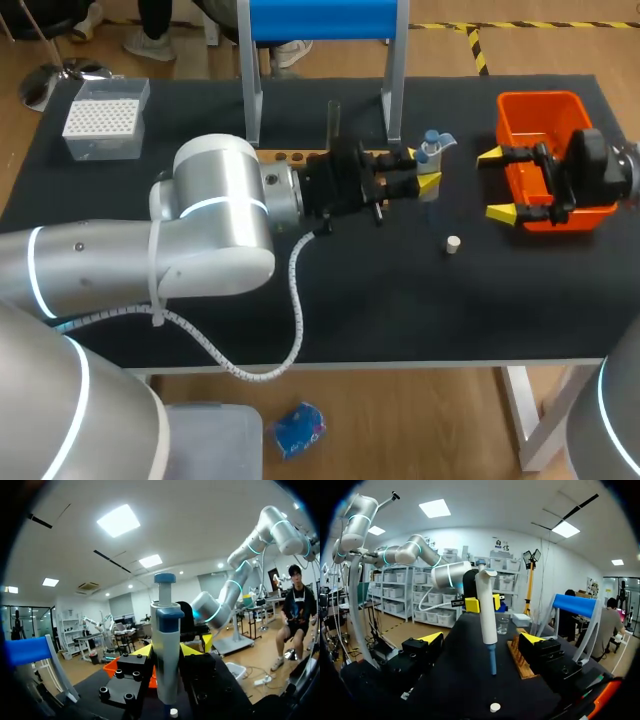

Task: Invert the test tube, pick up the pipette, mount the tip to pipette, aspirate from beaker and dispense into the tube, eject the tip, return the pipette, and cap with the stopper.

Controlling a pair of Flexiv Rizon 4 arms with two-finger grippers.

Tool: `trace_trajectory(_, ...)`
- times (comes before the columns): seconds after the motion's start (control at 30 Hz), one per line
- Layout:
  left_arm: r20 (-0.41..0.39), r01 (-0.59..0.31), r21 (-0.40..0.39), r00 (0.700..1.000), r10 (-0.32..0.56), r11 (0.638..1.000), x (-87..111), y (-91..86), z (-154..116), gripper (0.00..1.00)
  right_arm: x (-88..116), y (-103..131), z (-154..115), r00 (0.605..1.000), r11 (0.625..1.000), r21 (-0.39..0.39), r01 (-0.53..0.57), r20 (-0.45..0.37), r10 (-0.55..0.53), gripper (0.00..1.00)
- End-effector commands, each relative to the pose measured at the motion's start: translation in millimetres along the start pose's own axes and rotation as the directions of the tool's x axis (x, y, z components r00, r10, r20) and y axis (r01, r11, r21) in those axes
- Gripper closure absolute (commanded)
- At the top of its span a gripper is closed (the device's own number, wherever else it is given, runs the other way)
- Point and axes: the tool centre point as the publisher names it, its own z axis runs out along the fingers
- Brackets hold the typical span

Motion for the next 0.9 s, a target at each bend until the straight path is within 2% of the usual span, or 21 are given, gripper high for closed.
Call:
trace_trajectory(0.03, 0.054, -0.019, -0.023, 0.998, 0.02, 1.0, -2.1, -3.8, -5.1, 1.0, 2.1, 0.5, -0.3, 1.0, 1.0, 0.002, 0.001, 0.005, -0.001, 0.0)
trace_trajectory(0.27, 0.188, -0.11, -0.121, 0.973, 0.132, 0.987, -11.0, -7.3, -17.6, 1.0, 2.1, 0.5, -0.3, 1.0, 1.0, 0.002, 0.001, 0.005, -0.001, 0.0)
trace_trajectory(0.33, 0.223, -0.115, -0.135, 0.964, 0.143, 0.984, -13.5, -6.3, -20.5, 1.0, 2.1, 0.5, -0.3, 1.0, 1.0, 0.002, 0.001, 0.005, -0.001, 0.0)
trace_trajectory(0.4, 0.266, -0.117, -0.181, 0.95, 0.163, 0.977, -16.5, -5.3, -23.8, 1.0, 2.1, 0.5, -0.3, 1.0, 1.0, 0.002, 0.001, 0.005, -0.001, 0.0)
trace_trajectory(0.9, 0.268, -0.103, -0.194, 0.951, 0.154, 0.976, -17.9, -4.6, -24.5, 1.0, 2.1, 0.5, -0.3, 1.0, 1.0, 0.002, 0.001, 0.005, -0.001, 0.0)
